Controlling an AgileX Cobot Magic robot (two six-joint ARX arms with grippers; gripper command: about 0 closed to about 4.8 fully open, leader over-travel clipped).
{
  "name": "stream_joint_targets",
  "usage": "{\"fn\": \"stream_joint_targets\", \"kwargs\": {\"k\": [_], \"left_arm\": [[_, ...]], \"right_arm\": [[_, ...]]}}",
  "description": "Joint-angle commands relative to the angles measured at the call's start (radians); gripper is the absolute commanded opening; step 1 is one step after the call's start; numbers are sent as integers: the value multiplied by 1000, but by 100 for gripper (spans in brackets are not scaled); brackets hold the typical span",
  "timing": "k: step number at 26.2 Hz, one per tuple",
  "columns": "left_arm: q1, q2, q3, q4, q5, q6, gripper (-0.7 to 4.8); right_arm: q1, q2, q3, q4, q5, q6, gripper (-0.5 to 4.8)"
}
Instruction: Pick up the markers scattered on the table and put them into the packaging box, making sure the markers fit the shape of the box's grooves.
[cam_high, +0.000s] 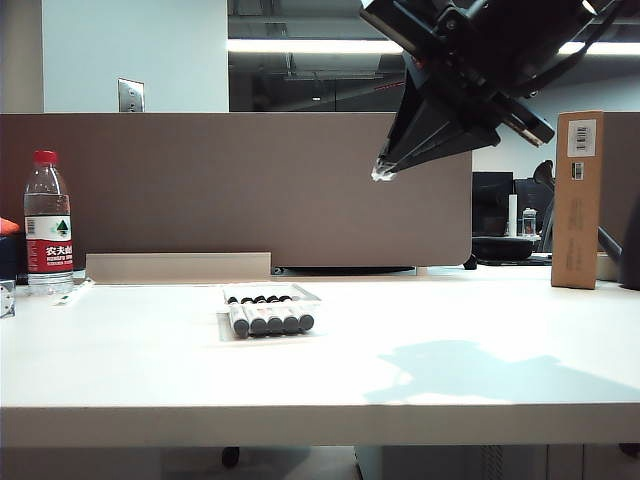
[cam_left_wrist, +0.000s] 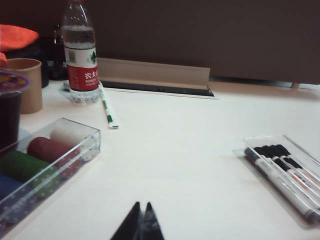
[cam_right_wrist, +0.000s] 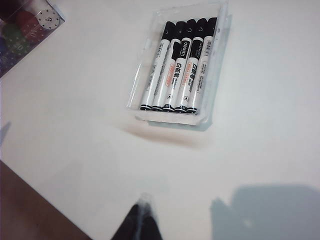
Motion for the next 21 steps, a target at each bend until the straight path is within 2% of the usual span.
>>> {"fn": "stream_joint_targets", "kwargs": {"k": [1, 4, 11, 21], "left_arm": [[42, -43, 4, -36, 0, 3, -5], [70, -89, 4, -67, -1, 3, -5], [73, -89, 4, -81, -1, 8, -5], [73, -89, 4, -90, 19, 84, -5]], "right_arm": [[0, -4, 3, 13, 2, -5, -8], [0, -4, 3, 13, 2, -5, -8], [0, -4, 3, 13, 2, -5, -8], [0, -4, 3, 13, 2, -5, -8]]}}
